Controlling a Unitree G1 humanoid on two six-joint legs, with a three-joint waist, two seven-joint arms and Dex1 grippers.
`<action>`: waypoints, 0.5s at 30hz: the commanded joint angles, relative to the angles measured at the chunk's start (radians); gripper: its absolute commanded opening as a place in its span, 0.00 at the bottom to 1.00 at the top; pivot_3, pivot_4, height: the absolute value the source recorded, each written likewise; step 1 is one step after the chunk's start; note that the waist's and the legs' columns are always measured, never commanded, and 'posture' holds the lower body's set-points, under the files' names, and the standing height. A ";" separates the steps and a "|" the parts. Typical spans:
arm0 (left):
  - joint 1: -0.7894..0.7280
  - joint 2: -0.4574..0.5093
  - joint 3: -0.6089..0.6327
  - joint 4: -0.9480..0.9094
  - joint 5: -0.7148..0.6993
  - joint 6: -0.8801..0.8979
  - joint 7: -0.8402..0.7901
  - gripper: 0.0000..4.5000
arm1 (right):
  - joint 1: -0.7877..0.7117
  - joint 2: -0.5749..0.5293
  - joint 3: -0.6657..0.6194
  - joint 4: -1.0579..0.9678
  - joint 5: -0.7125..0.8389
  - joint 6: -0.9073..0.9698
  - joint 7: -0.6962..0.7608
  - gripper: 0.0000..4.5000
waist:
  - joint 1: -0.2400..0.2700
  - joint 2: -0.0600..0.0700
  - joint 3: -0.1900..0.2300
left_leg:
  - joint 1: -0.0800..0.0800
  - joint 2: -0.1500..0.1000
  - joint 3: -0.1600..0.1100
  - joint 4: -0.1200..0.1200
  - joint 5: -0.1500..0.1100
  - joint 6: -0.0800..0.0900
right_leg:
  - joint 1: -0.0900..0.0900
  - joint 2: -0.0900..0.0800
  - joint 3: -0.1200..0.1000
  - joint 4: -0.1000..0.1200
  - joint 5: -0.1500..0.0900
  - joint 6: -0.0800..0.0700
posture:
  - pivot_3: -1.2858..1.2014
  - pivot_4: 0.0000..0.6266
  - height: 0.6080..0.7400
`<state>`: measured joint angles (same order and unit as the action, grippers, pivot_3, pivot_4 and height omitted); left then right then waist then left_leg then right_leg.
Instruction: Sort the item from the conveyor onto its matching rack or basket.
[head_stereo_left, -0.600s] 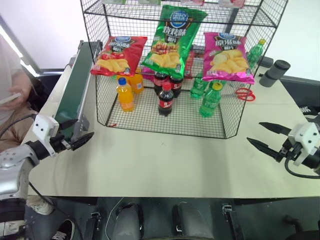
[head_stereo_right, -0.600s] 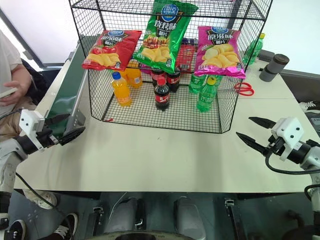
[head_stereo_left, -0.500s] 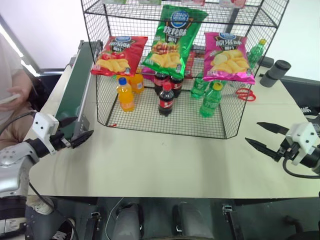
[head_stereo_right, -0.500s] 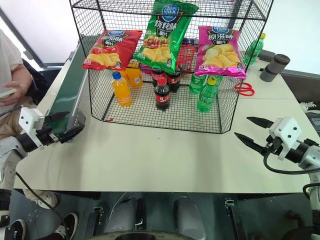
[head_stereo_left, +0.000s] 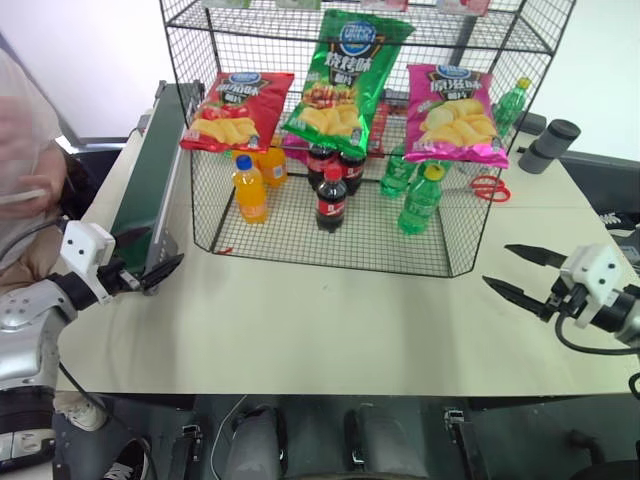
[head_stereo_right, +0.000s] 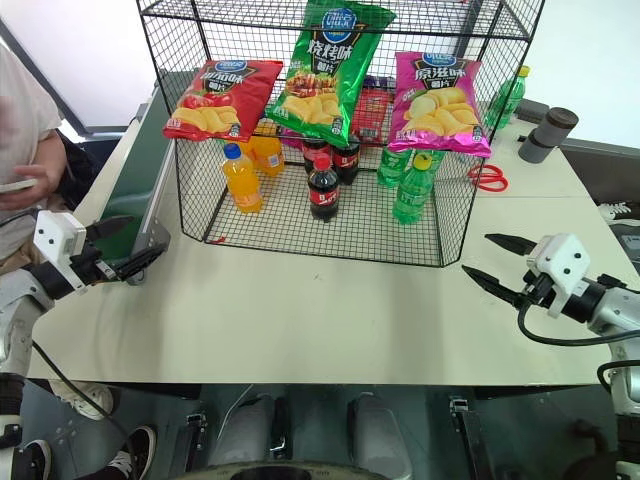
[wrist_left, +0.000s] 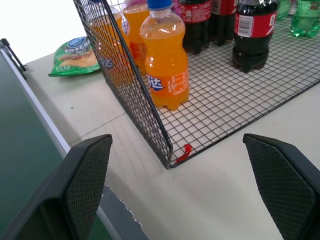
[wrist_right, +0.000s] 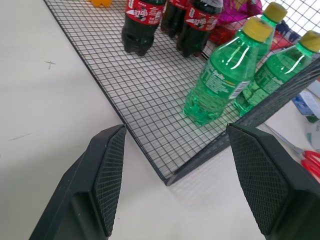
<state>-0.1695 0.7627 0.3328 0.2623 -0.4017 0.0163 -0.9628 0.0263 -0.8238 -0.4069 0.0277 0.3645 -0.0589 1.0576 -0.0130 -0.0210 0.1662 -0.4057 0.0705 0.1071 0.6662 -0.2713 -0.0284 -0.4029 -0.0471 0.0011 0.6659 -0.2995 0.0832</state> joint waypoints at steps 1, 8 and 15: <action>-0.012 0.002 0.007 -0.009 0.004 -0.021 -0.002 1.00 | -0.010 -0.008 -0.016 -0.006 0.009 -0.011 -0.011 0.74 | 0.000 0.000 0.000 | 0.000 0.000 0.000 0.000 0.000 0.000 | 0.000 0.000 0.000 0.000 0.000 0.000 | 0.52 0.24 1.00; -0.012 -0.002 0.001 -0.004 0.003 -0.025 -0.005 1.00 | -0.015 -0.008 -0.008 -0.010 0.006 -0.007 -0.020 0.74 | 0.000 0.000 0.000 | 0.000 0.000 0.000 0.000 0.000 0.000 | 0.000 0.000 0.000 0.000 0.000 0.000 | 0.52 0.24 1.00; -0.009 -0.009 -0.007 -0.011 0.006 -0.023 -0.007 1.00 | -0.024 -0.007 0.008 -0.011 0.000 -0.009 -0.027 0.74 | 0.000 0.000 0.000 | 0.000 0.000 0.000 0.000 0.000 0.000 | 0.000 0.000 0.000 0.000 0.000 0.000 | 0.52 0.24 1.00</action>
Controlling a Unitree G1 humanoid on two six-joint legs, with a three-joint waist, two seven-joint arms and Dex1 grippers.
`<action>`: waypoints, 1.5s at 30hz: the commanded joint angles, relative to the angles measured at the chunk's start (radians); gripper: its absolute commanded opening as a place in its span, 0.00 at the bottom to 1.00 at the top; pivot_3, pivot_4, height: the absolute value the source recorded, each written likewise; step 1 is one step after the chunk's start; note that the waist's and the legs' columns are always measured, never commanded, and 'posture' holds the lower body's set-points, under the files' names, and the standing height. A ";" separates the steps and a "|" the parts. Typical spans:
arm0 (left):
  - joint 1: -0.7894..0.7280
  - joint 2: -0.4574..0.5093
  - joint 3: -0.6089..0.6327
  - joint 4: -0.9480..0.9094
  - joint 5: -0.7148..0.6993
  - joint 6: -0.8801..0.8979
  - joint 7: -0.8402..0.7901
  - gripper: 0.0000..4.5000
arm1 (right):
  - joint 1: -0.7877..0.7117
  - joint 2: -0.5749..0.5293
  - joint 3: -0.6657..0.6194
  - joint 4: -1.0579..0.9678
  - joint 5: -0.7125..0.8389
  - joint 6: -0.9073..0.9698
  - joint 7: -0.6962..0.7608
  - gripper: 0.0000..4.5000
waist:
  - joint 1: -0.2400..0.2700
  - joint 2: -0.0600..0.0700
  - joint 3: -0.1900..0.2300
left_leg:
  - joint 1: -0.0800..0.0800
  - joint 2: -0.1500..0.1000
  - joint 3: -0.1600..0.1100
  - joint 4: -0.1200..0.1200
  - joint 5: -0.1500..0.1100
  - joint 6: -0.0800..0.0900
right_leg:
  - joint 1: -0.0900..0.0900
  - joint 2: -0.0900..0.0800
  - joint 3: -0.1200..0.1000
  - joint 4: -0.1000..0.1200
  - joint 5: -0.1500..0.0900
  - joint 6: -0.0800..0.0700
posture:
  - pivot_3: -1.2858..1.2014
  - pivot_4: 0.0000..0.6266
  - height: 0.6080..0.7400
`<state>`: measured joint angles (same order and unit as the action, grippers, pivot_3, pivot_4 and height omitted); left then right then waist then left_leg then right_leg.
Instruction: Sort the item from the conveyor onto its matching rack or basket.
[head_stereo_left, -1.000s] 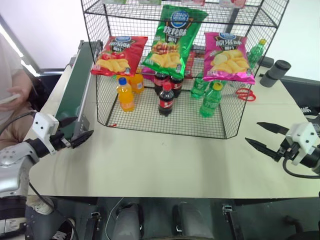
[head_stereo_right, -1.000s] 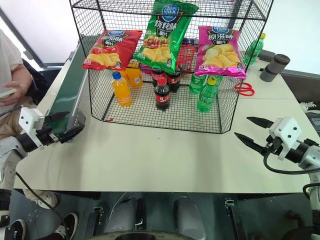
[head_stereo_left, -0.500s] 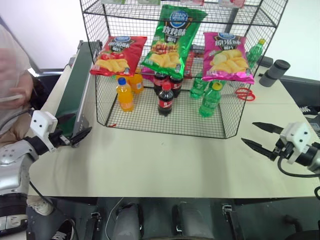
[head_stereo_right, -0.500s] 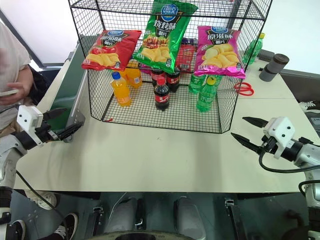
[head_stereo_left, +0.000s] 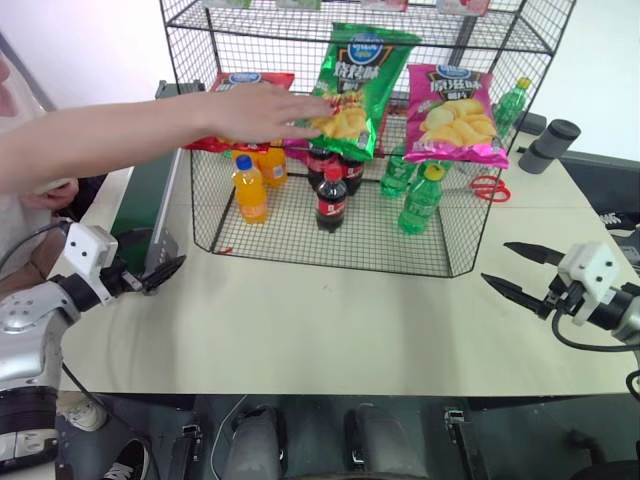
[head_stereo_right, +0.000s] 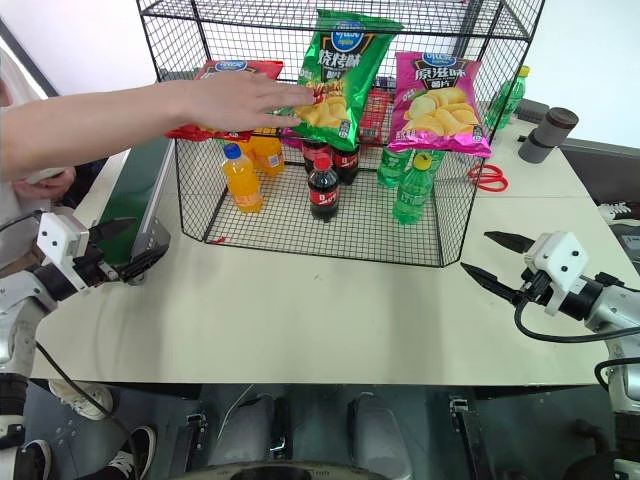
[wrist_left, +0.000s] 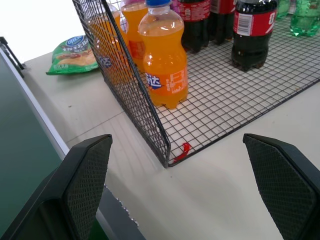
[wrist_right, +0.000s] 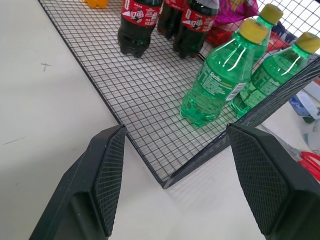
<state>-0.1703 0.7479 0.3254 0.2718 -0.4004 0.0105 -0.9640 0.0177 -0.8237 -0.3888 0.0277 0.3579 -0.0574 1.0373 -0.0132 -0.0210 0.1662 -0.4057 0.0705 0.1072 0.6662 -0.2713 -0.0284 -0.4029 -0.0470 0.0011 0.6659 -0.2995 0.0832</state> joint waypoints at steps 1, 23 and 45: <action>-0.008 0.005 0.001 -0.022 0.005 -0.016 -0.005 1.00 | -0.018 -0.007 -0.008 -0.009 0.007 -0.011 -0.008 0.74 | 0.000 0.000 0.000 | 0.000 0.000 0.000 0.000 0.000 0.000 | 0.000 0.000 0.000 0.000 0.000 0.000 | 0.52 0.24 1.00; -0.006 -0.003 -0.009 -0.037 0.005 -0.014 -0.003 1.00 | -0.043 -0.003 0.026 0.006 -0.016 -0.027 -0.029 0.74 | 0.000 0.000 0.000 | 0.000 0.000 0.000 0.000 0.000 0.000 | 0.000 0.000 0.000 0.000 0.000 0.000 | 0.52 0.24 1.00; 0.034 0.000 0.001 -0.107 -0.069 0.068 -0.069 1.00 | -0.068 0.001 0.054 -0.040 0.090 0.162 0.021 0.74 | -0.001 0.000 0.000 | 0.000 0.000 0.000 0.000 0.000 0.000 | 0.000 0.000 0.000 0.000 0.000 0.000 | 0.52 0.24 1.00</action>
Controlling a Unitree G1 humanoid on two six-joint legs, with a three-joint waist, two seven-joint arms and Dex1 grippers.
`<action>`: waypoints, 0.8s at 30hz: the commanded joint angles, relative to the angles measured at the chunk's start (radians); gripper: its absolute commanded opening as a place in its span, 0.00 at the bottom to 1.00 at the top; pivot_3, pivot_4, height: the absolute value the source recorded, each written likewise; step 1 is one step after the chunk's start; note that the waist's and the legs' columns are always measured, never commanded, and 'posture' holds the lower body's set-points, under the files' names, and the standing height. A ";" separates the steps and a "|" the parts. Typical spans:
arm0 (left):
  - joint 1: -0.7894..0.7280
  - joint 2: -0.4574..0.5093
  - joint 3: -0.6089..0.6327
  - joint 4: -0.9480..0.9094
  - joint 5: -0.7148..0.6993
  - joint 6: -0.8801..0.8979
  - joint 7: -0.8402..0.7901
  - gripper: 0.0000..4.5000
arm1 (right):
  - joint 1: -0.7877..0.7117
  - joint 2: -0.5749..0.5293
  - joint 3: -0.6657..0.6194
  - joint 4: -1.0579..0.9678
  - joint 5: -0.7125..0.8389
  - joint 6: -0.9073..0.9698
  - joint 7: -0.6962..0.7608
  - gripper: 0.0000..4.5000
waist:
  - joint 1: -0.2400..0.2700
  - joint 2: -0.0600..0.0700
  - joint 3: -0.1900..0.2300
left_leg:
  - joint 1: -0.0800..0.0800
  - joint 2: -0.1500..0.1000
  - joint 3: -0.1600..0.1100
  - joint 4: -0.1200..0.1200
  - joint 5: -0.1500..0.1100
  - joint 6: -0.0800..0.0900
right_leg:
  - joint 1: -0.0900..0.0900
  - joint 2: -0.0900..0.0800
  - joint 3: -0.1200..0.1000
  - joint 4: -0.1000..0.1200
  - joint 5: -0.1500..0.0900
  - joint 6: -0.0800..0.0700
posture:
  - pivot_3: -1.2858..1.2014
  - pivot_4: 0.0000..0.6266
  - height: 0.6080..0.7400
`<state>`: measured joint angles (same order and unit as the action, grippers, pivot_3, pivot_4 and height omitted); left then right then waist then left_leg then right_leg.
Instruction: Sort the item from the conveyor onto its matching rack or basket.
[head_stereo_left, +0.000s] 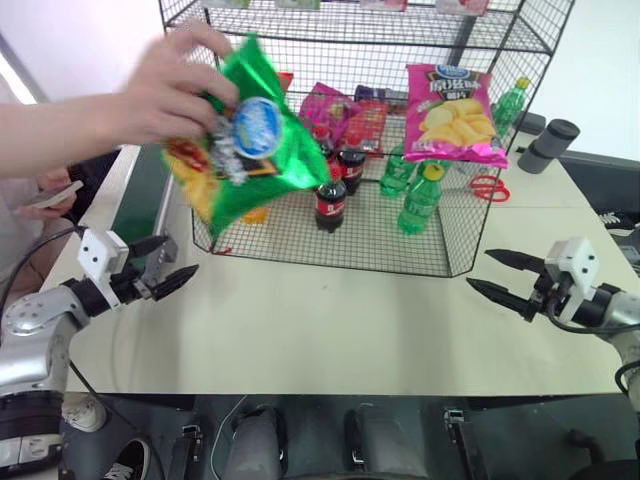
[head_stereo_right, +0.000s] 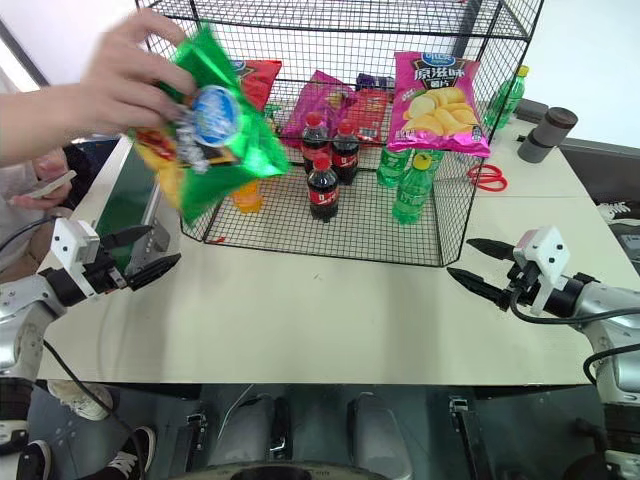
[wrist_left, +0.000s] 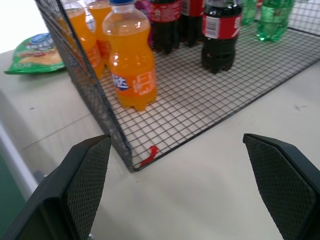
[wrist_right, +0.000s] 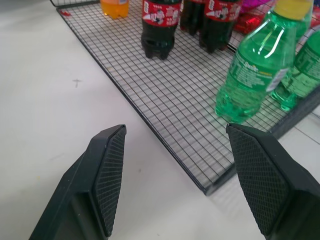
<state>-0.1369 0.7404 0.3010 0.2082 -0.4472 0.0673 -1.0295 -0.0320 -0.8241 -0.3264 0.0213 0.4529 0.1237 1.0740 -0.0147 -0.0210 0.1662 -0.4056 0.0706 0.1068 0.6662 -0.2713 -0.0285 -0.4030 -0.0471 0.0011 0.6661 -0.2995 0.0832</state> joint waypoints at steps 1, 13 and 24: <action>0.004 0.007 0.026 -0.052 -0.034 0.020 -0.013 1.00 | -0.020 0.005 -0.004 -0.035 -0.006 -0.022 -0.017 0.74 | 0.001 0.000 0.000 | 0.000 0.000 0.000 0.000 0.000 0.000 | 0.000 0.000 0.000 0.000 0.000 0.000 | 0.52 0.24 1.00; 0.024 -0.004 0.049 -0.050 -0.041 -0.039 -0.048 1.00 | -0.049 0.039 0.028 -0.057 0.000 -0.002 -0.032 0.74 | 0.002 0.000 0.000 | 0.000 0.000 0.000 0.000 0.000 0.000 | 0.000 0.000 0.000 0.000 0.000 0.000 | 0.52 0.24 1.00; 0.057 -0.013 0.054 -0.093 -0.030 -0.034 0.021 1.00 | -0.092 0.046 0.069 -0.030 -0.026 -0.025 -0.029 0.74 | 0.002 0.000 0.000 | 0.000 0.000 0.000 0.000 0.000 0.000 | 0.000 0.000 0.000 0.000 0.000 0.000 | 0.52 0.24 1.00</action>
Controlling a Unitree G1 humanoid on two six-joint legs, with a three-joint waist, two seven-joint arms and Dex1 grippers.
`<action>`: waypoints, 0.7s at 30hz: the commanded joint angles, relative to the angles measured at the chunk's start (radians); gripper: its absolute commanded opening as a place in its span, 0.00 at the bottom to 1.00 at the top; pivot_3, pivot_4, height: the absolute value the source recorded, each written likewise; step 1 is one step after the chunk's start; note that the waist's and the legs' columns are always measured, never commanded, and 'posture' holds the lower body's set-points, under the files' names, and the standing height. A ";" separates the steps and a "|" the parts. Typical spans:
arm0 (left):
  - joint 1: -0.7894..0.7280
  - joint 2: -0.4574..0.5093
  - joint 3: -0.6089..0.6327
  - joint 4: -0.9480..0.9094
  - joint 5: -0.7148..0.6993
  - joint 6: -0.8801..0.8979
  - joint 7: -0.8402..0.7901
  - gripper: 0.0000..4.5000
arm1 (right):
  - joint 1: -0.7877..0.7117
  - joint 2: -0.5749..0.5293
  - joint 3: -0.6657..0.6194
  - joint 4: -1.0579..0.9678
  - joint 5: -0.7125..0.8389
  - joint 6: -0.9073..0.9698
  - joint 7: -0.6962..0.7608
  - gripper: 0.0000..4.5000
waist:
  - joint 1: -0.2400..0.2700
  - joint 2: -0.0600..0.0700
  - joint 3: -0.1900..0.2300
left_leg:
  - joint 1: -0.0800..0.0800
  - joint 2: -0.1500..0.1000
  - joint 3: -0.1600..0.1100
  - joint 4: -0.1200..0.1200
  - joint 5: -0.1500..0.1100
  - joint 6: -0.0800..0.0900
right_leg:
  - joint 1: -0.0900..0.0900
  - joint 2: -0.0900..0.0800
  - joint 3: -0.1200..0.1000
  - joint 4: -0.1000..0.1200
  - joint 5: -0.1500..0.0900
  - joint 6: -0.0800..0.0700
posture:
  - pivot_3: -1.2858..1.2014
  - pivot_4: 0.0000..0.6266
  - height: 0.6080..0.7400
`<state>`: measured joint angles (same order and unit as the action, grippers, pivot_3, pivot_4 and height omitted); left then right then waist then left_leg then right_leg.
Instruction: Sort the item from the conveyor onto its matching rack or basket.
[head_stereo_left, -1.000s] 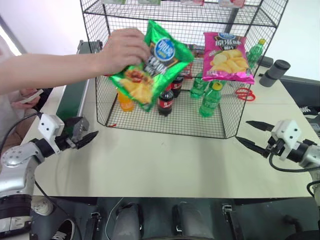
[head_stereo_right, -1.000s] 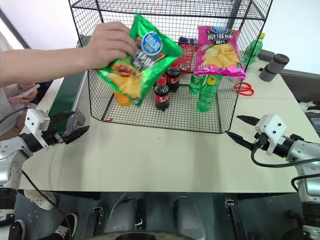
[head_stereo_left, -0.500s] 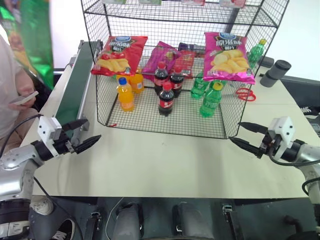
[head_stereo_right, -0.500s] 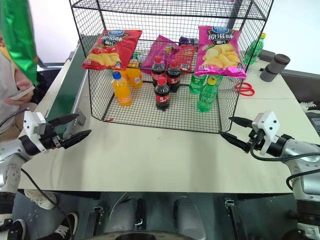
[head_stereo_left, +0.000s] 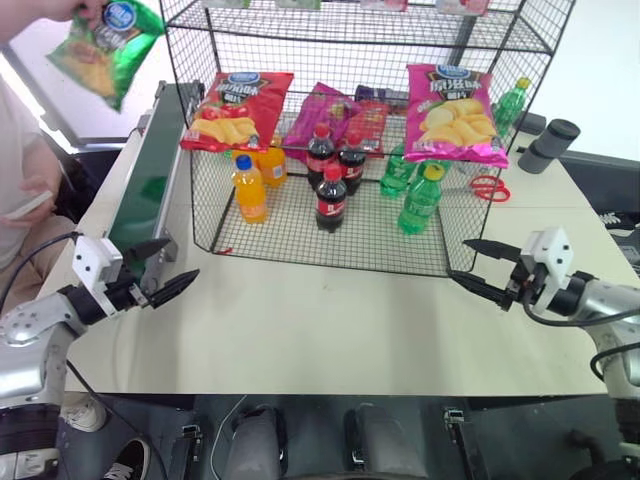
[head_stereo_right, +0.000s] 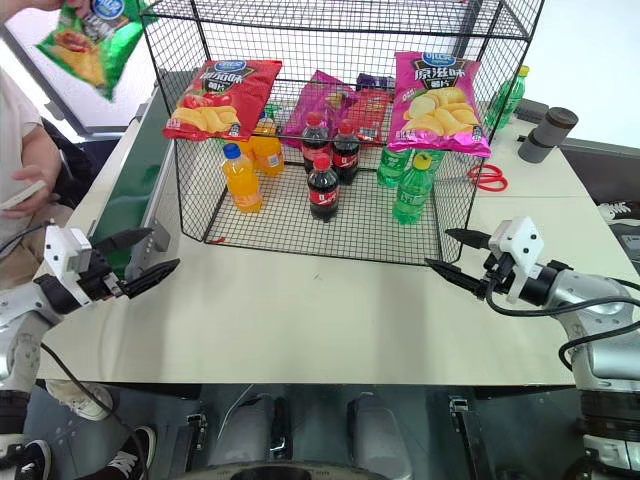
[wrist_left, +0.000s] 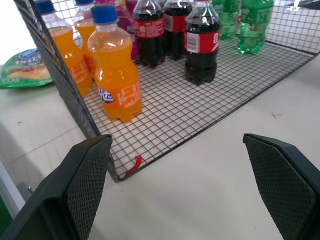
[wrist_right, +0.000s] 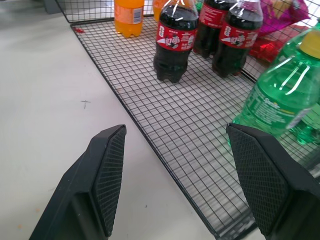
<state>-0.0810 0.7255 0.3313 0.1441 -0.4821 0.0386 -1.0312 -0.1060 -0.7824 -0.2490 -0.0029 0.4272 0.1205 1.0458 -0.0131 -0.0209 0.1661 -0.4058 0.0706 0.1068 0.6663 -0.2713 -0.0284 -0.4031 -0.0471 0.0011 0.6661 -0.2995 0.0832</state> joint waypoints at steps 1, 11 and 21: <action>-0.002 0.000 0.023 -0.027 0.010 -0.009 0.034 1.00 | -0.020 0.003 -0.005 -0.002 -0.005 -0.023 -0.002 0.74 | 0.000 0.000 0.000 | 0.000 0.000 0.000 0.000 0.000 0.000 | 0.000 0.000 0.000 0.000 0.000 0.000 | 0.52 0.24 1.00; -0.008 0.009 0.019 -0.003 0.018 -0.007 0.034 1.00 | -0.025 0.005 -0.006 0.003 -0.013 -0.031 -0.011 0.74 | 0.000 0.000 0.000 | 0.000 0.000 0.000 0.000 0.000 0.000 | 0.000 0.000 0.000 0.000 0.000 0.000 | 0.52 0.24 1.00; -0.003 0.012 0.029 -0.009 0.013 -0.008 0.014 1.00 | -0.042 0.022 0.016 -0.023 -0.008 -0.010 -0.020 0.74 | 0.000 0.000 0.000 | 0.000 0.000 0.000 0.000 0.000 0.000 | 0.000 0.000 0.000 0.000 0.000 0.000 | 0.52 0.24 1.00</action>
<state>-0.0879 0.7239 0.3314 0.1562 -0.4661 0.0389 -1.0247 -0.1299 -0.7629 -0.2204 0.0043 0.4073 0.1121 1.0303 -0.0133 -0.0209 0.1661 -0.4059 0.0706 0.1070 0.6663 -0.2713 -0.0284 -0.4032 -0.0471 0.0010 0.6661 -0.2995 0.0831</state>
